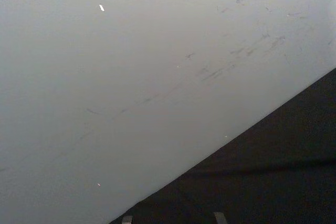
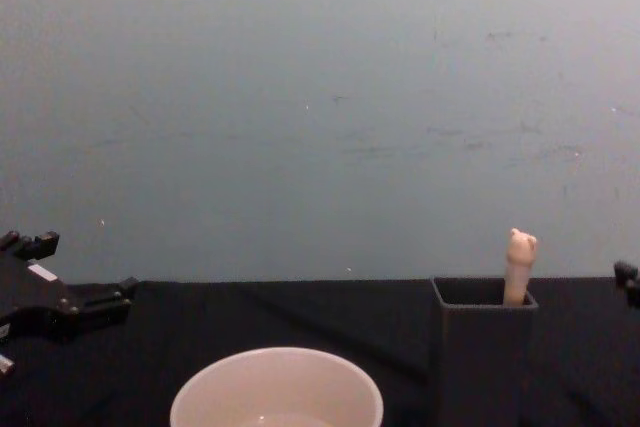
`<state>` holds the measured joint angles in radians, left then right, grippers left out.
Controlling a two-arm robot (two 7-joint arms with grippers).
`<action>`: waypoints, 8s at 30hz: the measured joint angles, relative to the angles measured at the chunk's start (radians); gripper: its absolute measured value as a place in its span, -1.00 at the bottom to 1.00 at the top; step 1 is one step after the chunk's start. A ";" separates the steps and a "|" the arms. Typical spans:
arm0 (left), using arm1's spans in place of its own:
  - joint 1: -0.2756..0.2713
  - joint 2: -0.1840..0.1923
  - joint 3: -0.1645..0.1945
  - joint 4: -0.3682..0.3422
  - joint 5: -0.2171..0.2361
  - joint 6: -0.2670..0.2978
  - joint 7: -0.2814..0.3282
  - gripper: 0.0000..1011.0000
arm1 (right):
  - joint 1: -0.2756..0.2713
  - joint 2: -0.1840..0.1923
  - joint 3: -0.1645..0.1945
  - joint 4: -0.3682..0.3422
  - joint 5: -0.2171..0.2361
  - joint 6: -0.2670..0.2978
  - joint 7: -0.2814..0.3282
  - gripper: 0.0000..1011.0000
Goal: Pick up the stirring spoon with one hand, stir inside the cup, then place it back in its original position.
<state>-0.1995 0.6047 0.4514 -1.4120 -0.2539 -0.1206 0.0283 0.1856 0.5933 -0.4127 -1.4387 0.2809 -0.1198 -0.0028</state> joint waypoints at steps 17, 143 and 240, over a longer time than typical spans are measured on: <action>0.000 0.000 0.000 0.000 0.000 0.000 0.000 0.98 | -0.088 0.001 0.143 -0.185 0.222 -0.010 0.172 0.98; 0.000 0.000 0.000 0.000 0.000 0.000 0.000 0.98 | -0.048 -0.187 0.095 -0.083 0.078 0.088 0.382 -0.59; 0.000 0.000 0.000 0.000 0.000 0.000 0.000 0.98 | 0.078 -0.094 -0.053 -0.209 0.471 0.232 0.488 -0.59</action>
<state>-0.1995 0.6047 0.4514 -1.4120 -0.2539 -0.1205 0.0283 0.2637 0.4994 -0.4658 -1.6478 0.7518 0.1126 0.4855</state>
